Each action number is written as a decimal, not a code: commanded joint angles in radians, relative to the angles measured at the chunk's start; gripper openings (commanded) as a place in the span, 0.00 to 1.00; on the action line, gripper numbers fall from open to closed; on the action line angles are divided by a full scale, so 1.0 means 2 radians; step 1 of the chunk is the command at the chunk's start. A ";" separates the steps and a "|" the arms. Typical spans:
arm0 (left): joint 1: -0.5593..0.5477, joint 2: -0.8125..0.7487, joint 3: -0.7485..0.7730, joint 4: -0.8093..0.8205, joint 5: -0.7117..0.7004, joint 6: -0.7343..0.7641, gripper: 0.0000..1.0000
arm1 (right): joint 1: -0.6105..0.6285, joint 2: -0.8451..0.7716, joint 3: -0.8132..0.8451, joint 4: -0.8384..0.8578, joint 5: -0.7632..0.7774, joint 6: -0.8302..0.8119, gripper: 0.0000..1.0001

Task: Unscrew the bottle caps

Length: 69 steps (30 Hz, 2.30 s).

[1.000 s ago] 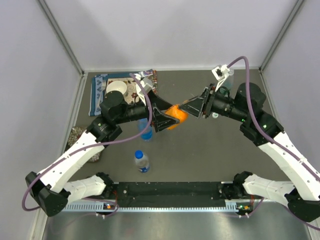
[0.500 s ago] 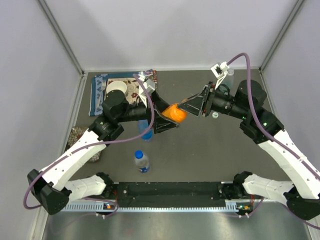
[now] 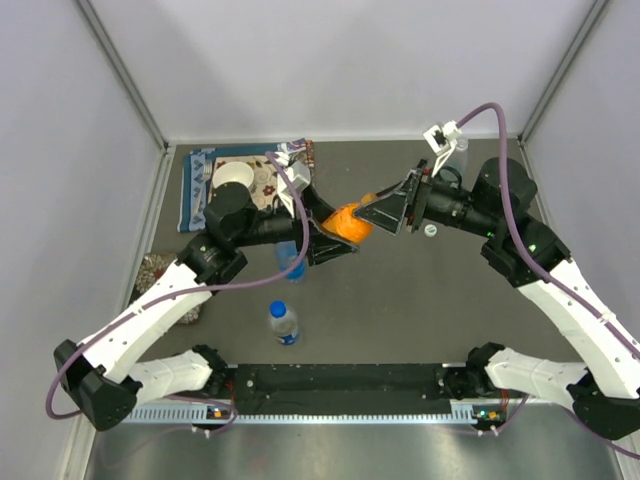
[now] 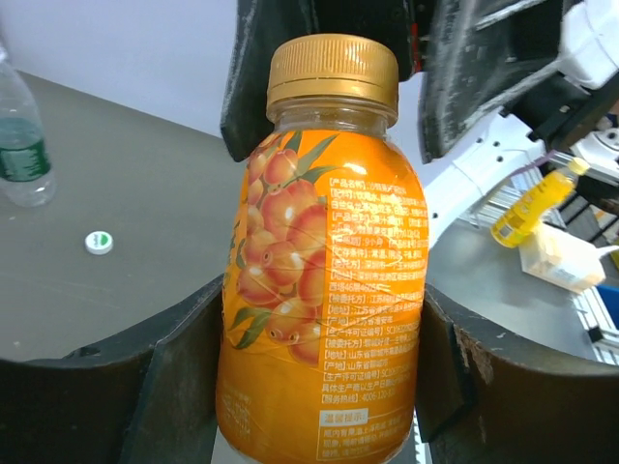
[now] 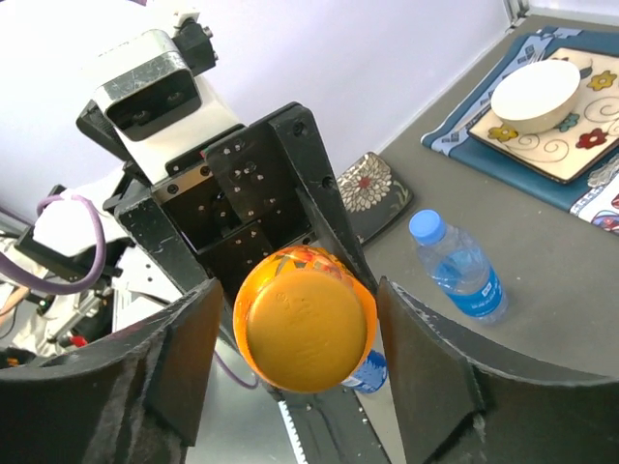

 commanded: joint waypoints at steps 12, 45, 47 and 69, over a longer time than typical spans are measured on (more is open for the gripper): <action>-0.129 -0.038 -0.035 0.024 -0.340 0.146 0.45 | -0.003 -0.003 0.058 -0.007 0.111 0.022 0.83; -0.151 -0.047 -0.064 0.059 -0.428 0.163 0.40 | -0.002 0.044 0.051 -0.053 0.095 0.024 0.35; -0.151 -0.048 -0.064 0.060 -0.429 0.163 0.40 | -0.002 0.044 0.050 -0.054 0.092 0.024 0.29; -0.058 -0.028 -0.075 0.250 0.100 -0.144 0.33 | -0.002 0.025 0.055 -0.034 -0.178 -0.203 0.00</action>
